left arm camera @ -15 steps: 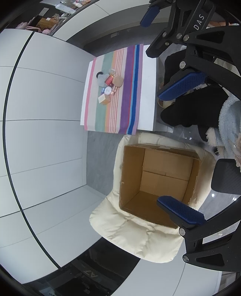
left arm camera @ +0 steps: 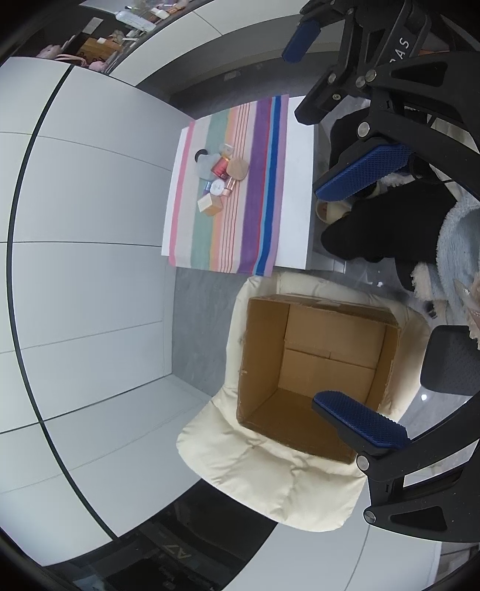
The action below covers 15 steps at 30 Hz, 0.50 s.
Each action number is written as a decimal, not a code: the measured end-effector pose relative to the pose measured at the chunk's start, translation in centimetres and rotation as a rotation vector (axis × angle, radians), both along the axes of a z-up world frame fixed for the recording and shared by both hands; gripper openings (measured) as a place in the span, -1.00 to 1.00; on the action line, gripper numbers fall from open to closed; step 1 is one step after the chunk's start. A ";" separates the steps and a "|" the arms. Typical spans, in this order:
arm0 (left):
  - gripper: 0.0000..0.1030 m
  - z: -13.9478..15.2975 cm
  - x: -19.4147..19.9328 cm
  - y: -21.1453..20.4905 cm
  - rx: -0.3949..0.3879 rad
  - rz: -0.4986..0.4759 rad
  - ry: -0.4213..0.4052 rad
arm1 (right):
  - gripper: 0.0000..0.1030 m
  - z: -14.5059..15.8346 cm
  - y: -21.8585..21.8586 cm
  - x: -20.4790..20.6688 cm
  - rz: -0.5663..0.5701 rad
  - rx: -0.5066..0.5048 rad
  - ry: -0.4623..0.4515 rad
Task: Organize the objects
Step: 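Move both tools toward the cosmetics on the striped cloth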
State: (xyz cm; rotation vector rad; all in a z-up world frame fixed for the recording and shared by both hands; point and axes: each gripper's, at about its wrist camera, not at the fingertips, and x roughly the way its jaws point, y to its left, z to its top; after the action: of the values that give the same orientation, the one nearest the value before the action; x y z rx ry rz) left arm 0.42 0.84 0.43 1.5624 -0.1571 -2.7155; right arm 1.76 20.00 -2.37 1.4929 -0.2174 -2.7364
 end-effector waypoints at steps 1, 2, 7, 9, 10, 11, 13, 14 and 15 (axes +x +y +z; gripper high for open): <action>1.00 0.1 0.0 0.1 -0.005 -0.001 0.006 | 1.00 0.0 0.0 0.0 0.002 0.001 0.000; 1.00 0.2 0.0 0.4 -0.007 -0.003 0.010 | 1.00 0.0 0.0 -0.1 0.002 0.003 0.000; 1.00 0.3 -0.3 1.6 -0.002 -0.010 0.011 | 1.00 -0.3 0.6 -0.5 -0.008 0.005 0.004; 1.00 0.2 -0.7 2.3 -0.006 -0.007 0.011 | 1.00 -0.6 1.2 -0.6 -0.012 -0.005 -0.001; 1.00 0.2 -0.8 2.7 -0.011 -0.007 0.012 | 1.00 -0.6 1.6 -0.7 -0.013 -0.009 -0.003; 1.00 0.1 -1.0 3.3 -0.018 -0.010 0.011 | 1.00 -0.7 1.9 -0.8 -0.016 -0.013 -0.005; 1.00 -0.1 -1.2 4.3 -0.019 -0.020 0.005 | 1.00 -0.9 2.9 -0.9 -0.026 -0.020 -0.006; 1.00 -0.3 -1.4 4.8 -0.015 -0.027 0.000 | 1.00 -1.0 3.4 -1.0 -0.031 -0.021 -0.007; 1.00 -0.4 -1.6 5.3 -0.011 -0.032 -0.005 | 1.00 -1.0 4.0 -1.1 -0.040 -0.022 -0.006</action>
State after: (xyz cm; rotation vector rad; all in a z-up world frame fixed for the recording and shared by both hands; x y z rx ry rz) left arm -1.16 6.14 0.00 1.5782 -0.1990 -2.7298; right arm 0.68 23.95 -3.41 1.5081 -0.2789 -2.7510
